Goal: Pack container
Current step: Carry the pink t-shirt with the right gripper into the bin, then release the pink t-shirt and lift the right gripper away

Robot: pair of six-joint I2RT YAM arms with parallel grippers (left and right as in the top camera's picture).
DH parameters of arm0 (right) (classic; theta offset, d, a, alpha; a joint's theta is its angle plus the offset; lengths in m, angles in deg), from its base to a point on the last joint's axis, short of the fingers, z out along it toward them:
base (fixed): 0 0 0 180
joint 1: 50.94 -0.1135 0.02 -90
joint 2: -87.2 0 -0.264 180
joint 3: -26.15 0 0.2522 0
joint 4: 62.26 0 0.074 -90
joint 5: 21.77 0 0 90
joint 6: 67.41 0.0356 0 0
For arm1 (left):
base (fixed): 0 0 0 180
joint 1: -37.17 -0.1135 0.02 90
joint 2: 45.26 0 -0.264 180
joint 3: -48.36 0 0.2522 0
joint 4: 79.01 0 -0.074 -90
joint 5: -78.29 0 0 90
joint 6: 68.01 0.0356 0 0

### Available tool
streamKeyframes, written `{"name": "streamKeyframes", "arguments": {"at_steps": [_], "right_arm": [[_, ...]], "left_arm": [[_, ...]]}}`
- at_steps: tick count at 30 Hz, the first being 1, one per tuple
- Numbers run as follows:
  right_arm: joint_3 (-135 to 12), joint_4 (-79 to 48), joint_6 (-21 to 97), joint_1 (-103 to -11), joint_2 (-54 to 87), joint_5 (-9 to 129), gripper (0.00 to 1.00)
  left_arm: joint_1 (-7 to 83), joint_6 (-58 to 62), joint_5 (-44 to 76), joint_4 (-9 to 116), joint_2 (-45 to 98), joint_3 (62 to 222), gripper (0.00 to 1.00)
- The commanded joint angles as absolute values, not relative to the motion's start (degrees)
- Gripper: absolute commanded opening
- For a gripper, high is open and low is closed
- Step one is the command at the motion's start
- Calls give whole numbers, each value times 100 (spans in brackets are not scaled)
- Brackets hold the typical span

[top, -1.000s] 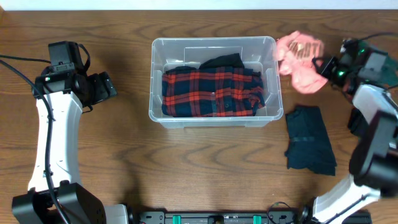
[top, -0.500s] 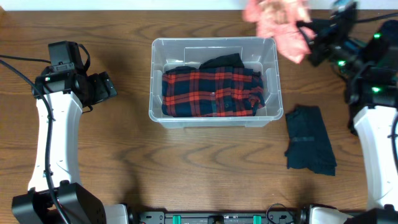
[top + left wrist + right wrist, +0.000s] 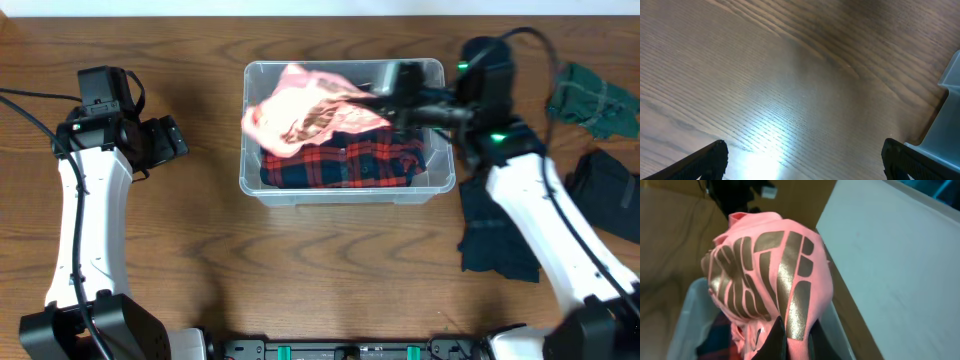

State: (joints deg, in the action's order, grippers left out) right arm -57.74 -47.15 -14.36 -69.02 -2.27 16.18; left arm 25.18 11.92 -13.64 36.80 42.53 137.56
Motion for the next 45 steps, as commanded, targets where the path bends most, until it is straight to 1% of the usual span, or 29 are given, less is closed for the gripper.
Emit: {"name": "streamKeyframes", "arguments": {"at_steps": [1, 7, 10, 14, 21, 24, 25, 26, 28, 29, 31, 34, 38, 41, 45], "right_arm": [[-5831, -5067, -1772, -7206, -590, 2170, 1], [-5833, -6287, -1265, -7457, -1208, 3281, 1], [-5833, -6755, -1064, -7457, -1444, 3550, 1], [-5833, -6938, -1044, -7457, -1667, 3790, 1], [-5833, -7063, -1047, -7457, -1967, 3818, 1], [-5833, -7137, -1047, -7449, -2050, 3950, 2], [-5833, -7157, -1047, -7449, -2074, 3985, 28], [-5833, -7172, -1044, -7449, -2074, 3991, 46], [-5833, -7205, -1040, -7449, -2059, 3989, 74], [-5833, -7229, -1003, -7449, -2021, 3991, 84], [-5833, -7292, -828, -7444, -1921, 3991, 91], [-5833, -7314, -601, -7398, -1683, 3980, 96], [-5833, -7104, -373, -7326, -1318, 3969, 97], [-5833, -6610, -362, -7164, -1014, 3974, 97], [-5833, -5830, 521, -6585, -651, 3967, 95]], "left_arm": [[2496, 1249, -1434, 3638, 4284, 13760, 98], [2496, 1249, -1434, 3634, 4284, 13760, 98], [2496, 1249, -1434, 3634, 4284, 13760, 98], [2496, 1249, -1434, 3634, 4284, 13760, 98], [2496, 1247, -1434, 3636, 4284, 13760, 98], [2496, 1249, -1434, 3636, 4284, 13760, 98], [2496, 1249, -1434, 3636, 4284, 13760, 98], [2496, 1249, -1434, 3638, 4284, 13760, 98], [2496, 1249, -1434, 3640, 4284, 13760, 98], [2496, 1249, -1434, 3645, 4284, 13760, 98], [2496, 1249, -1434, 3666, 4284, 13760, 98], [2496, 1249, -1434, 3680, 4284, 13760, 98], [2496, 1249, -1434, 3680, 4284, 13760, 98], [2496, 1249, -1434, 3680, 4284, 13760, 98], [2496, 1249, -1434, 3680, 4284, 13760, 98]]}}
